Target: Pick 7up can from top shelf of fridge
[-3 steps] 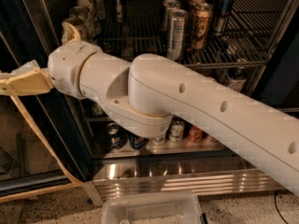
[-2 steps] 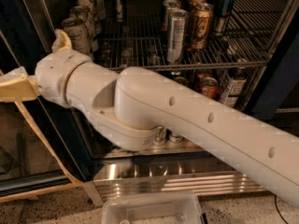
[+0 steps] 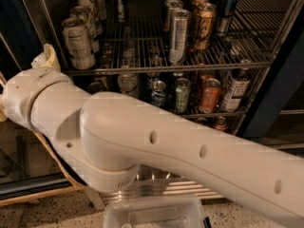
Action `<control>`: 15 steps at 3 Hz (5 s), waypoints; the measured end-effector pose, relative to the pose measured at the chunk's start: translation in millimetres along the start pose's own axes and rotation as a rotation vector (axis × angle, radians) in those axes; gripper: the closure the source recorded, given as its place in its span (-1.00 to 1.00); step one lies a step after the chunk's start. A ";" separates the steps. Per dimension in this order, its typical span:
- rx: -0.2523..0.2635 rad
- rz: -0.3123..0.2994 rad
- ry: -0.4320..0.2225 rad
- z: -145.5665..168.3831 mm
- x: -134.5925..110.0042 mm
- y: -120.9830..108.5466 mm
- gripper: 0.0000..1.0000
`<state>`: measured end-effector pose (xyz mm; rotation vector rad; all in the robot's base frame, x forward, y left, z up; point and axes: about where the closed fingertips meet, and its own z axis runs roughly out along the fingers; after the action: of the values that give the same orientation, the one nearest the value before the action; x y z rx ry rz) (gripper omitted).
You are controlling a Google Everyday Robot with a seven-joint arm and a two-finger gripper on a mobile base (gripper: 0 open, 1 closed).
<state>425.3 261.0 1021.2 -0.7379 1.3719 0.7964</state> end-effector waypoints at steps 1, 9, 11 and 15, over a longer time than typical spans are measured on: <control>0.117 -0.006 0.028 -30.5 1.6 1.6 -1.00; 0.354 0.012 0.157 -64.2 28.8 24.2 -1.00; 0.354 0.012 0.157 -64.2 28.8 24.2 -1.00; 0.464 0.082 0.151 -86.0 43.1 -11.7 -1.00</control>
Offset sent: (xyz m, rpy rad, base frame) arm -0.0156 -0.0113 -0.0052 -0.0180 0.0204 -0.0716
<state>389.5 185.3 972.4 -0.3842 1.6552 0.4615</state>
